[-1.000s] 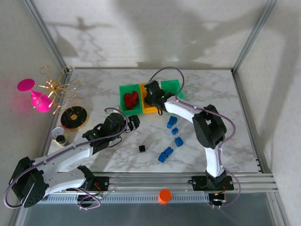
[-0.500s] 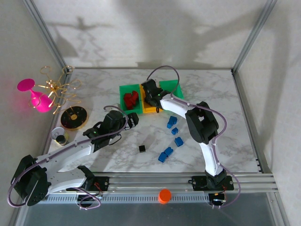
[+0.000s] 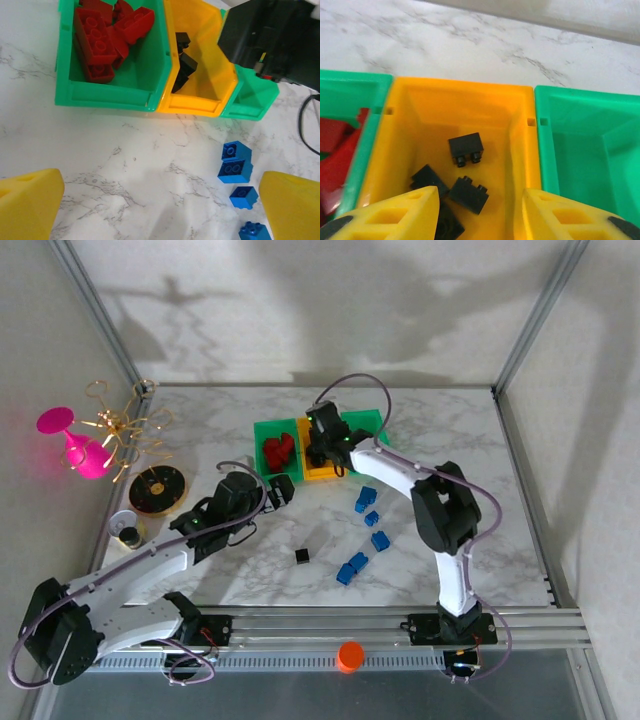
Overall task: Sort the legos into containers by color
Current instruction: Place the lego in the container, then pick up the lego from the bottom-center of the table.
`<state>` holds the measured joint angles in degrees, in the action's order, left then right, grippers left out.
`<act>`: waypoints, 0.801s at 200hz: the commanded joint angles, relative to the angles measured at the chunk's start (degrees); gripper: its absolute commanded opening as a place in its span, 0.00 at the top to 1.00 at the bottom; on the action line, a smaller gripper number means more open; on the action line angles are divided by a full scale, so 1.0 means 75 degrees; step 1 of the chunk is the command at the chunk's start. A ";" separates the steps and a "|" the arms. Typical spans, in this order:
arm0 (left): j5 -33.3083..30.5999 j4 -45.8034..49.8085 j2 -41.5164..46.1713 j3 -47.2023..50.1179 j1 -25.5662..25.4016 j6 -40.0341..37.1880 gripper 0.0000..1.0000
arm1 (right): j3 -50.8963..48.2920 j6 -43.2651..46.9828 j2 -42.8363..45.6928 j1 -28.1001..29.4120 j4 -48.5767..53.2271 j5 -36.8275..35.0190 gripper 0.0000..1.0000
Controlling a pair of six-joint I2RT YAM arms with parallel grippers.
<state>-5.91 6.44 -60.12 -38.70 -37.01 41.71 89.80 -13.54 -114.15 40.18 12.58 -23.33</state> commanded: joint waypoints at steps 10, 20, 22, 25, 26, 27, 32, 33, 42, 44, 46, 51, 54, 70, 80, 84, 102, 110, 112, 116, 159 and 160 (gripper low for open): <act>0.0227 0.0349 0.0654 0.0117 0.0055 0.0133 0.00 | -0.0871 -0.0336 0.1046 0.0194 -0.0049 0.0825 0.50; 0.0330 0.0422 0.0818 0.0200 0.0049 0.0106 0.00 | -0.1167 -0.0421 0.1269 0.0285 0.0009 0.0898 0.49; 0.0340 0.0452 0.0861 0.0217 0.0052 0.0109 0.00 | -0.1206 -0.0445 0.1326 0.0298 0.0030 0.0914 0.49; 0.0359 0.0502 0.0910 0.0240 0.0049 0.0101 0.00 | -0.1299 -0.0470 0.1410 0.0328 0.0052 0.0931 0.48; 0.0363 0.0525 0.0924 0.0250 0.0049 0.0106 0.00 | -0.1339 -0.0475 0.1436 0.0333 0.0061 0.0937 0.48; 0.0364 0.0542 0.0937 0.0256 0.0049 0.0102 0.00 | -0.1371 -0.0489 0.1461 0.0341 0.0059 0.0940 0.48; 0.0375 0.0625 0.0997 0.0278 0.0049 0.0117 0.00 | -0.1514 -0.0523 0.1582 0.0403 0.0088 0.0981 0.47; 0.0377 0.0645 0.1020 0.0281 0.0049 0.0113 0.00 | -0.1534 -0.0542 0.1598 0.0417 0.0090 0.0997 0.47; 0.0435 0.0756 0.1145 0.0359 0.0042 0.0123 0.00 | -0.1823 -0.0632 0.1836 0.0511 0.0115 0.1093 0.46; 0.0451 0.0776 0.1171 0.0371 0.0038 0.0128 0.00 | -0.1906 -0.0655 0.1884 0.0533 0.0121 0.1110 0.46; 0.0473 0.0804 0.1195 0.0391 0.0037 0.0138 0.00 | -0.1959 -0.0685 0.1931 0.0553 0.0126 0.1125 0.46; 0.0503 0.0857 0.1271 0.0439 0.0037 0.0137 0.00 | -0.2126 -0.0758 0.2054 0.0624 0.0127 0.1186 0.45; 0.0521 0.0883 0.1315 0.0465 0.0027 0.0143 0.00 | -0.2220 -0.0794 0.2110 0.0665 0.0125 0.1214 0.45; 0.0565 0.1044 0.1542 0.0608 0.0002 0.0221 0.00 | -0.2661 -0.1012 0.2398 0.0888 0.0171 0.1316 0.43; 0.0586 0.1132 0.1676 0.0704 -0.0022 0.0262 0.00 | -0.2885 -0.1162 0.2545 0.1042 0.0192 0.1365 0.42; 0.0585 0.1162 0.1723 0.0730 -0.0033 0.0278 0.00 | -0.2957 -0.1214 0.2578 0.1110 0.0203 0.1398 0.42; 0.0631 0.1259 0.1934 0.0880 -0.0088 0.0372 0.00 | -0.3224 -0.1475 0.2734 0.1441 0.0337 0.1322 0.41; 0.0667 0.1288 0.2013 0.0956 -0.0108 0.0412 0.00 | -0.3374 -0.1566 0.2815 0.1624 0.0327 0.1294 0.40; 0.0676 0.1290 0.2030 0.0968 -0.0119 0.0420 0.00 | -0.3422 -0.1604 0.2837 0.1670 0.0318 0.1277 0.40; 0.0682 0.1306 0.2067 0.1005 -0.0133 0.0447 0.00 | -0.3504 -0.1661 0.2890 0.1754 0.0305 0.1245 0.39; 0.0617 0.1535 0.2510 0.1363 -0.0189 0.0701 0.01 | -0.4209 -0.2556 0.3177 0.2583 0.0418 0.0878 0.36; 0.0615 0.1546 0.2515 0.1369 -0.0187 0.0704 0.01 | -0.4224 -0.2590 0.3186 0.2609 0.0408 0.0887 0.35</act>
<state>-1.78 15.68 -43.22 -30.24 -37.98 45.12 61.21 -26.85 -92.66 56.73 14.61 -14.37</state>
